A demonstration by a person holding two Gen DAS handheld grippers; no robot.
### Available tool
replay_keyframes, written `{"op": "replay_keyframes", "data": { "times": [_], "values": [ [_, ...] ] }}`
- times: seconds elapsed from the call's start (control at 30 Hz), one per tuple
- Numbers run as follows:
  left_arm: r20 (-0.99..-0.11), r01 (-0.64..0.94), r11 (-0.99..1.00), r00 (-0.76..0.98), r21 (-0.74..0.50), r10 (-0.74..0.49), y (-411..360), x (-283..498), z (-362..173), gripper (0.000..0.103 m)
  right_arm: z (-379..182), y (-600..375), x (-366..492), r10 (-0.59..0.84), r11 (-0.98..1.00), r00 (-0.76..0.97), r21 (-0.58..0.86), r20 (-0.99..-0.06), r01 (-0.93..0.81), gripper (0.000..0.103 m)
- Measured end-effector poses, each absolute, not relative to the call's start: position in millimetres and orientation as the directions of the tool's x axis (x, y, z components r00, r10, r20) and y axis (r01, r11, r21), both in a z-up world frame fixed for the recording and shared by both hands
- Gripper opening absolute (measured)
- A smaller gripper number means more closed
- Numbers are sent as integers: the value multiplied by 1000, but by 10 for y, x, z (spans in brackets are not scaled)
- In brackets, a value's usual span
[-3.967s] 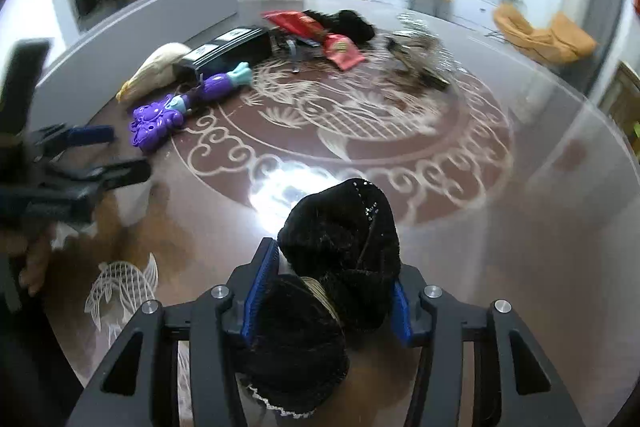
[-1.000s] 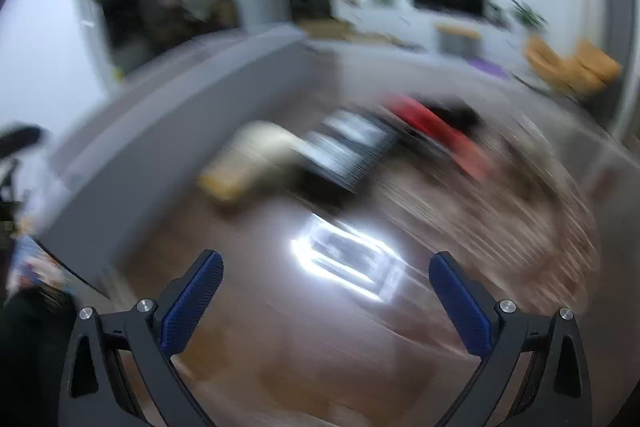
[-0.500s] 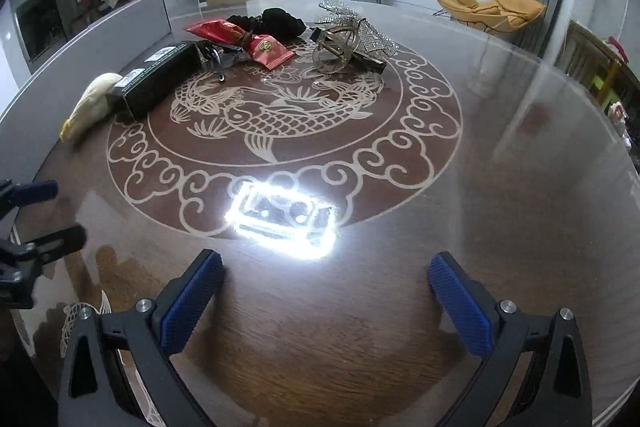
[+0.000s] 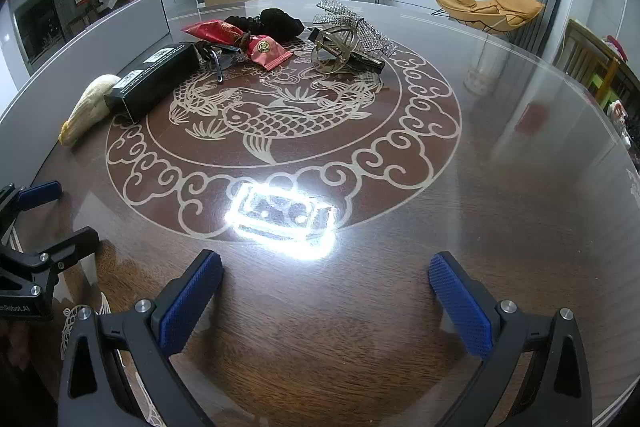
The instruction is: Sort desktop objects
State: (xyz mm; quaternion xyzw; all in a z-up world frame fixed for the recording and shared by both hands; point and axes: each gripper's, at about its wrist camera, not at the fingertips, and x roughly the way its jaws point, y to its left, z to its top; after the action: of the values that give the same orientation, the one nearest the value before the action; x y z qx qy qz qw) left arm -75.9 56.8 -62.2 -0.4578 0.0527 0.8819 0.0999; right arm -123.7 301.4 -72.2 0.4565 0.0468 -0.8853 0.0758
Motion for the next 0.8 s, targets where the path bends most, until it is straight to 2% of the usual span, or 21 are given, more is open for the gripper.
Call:
{"op": "replay_keyframes", "data": {
  "times": [0.8],
  "values": [
    [-815, -219, -976, -566, 2, 125, 561, -740, -605, 103, -723, 3014, -1236, -92, -984, -572, -13, -815, 177, 103]
  ]
}}
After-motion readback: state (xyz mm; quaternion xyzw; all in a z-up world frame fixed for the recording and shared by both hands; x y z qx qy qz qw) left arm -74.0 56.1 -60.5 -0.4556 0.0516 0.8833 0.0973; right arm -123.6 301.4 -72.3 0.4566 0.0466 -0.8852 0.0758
